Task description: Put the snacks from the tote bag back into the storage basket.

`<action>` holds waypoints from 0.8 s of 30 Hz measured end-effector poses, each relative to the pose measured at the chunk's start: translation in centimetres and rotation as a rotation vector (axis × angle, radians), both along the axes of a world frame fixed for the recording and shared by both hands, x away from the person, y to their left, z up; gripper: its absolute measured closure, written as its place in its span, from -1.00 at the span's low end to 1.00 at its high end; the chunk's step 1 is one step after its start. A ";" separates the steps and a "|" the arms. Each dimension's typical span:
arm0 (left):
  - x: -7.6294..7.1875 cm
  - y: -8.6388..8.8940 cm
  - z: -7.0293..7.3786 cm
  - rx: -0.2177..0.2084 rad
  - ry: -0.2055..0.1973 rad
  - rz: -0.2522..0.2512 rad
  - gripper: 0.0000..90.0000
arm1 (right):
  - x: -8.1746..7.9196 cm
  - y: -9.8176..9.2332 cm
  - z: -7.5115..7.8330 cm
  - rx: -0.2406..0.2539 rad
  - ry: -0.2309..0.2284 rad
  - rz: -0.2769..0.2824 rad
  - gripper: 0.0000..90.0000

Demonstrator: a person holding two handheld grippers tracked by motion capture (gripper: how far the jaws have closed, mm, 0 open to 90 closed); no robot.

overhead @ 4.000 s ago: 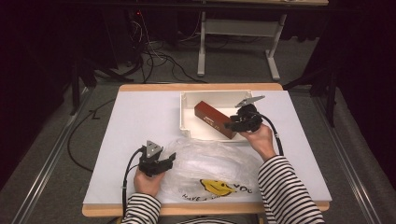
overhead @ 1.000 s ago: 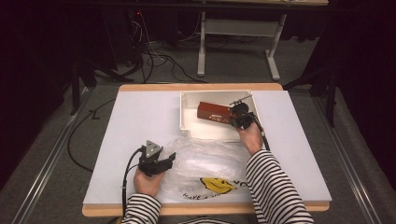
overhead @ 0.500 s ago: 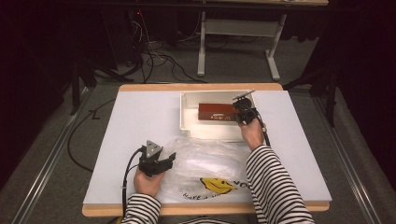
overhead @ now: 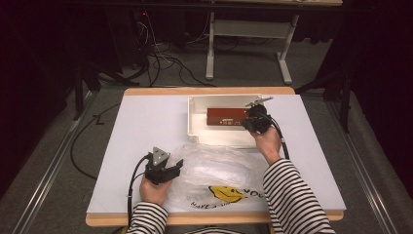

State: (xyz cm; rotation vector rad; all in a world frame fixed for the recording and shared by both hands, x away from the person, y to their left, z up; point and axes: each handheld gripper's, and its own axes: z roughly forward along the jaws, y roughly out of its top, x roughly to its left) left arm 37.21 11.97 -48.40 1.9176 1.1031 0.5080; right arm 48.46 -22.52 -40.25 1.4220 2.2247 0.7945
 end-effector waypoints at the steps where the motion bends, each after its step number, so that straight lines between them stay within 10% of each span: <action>1: 0.0 0.0 0.0 -0.001 0.000 -0.001 -0.09 | -0.3 -0.1 0.0 0.006 -0.008 0.009 0.84; 24: -0.1 0.6 0.7 -0.047 -0.022 -0.011 0.02 | -5.1 -3.9 -0.2 0.096 -0.056 0.071 0.61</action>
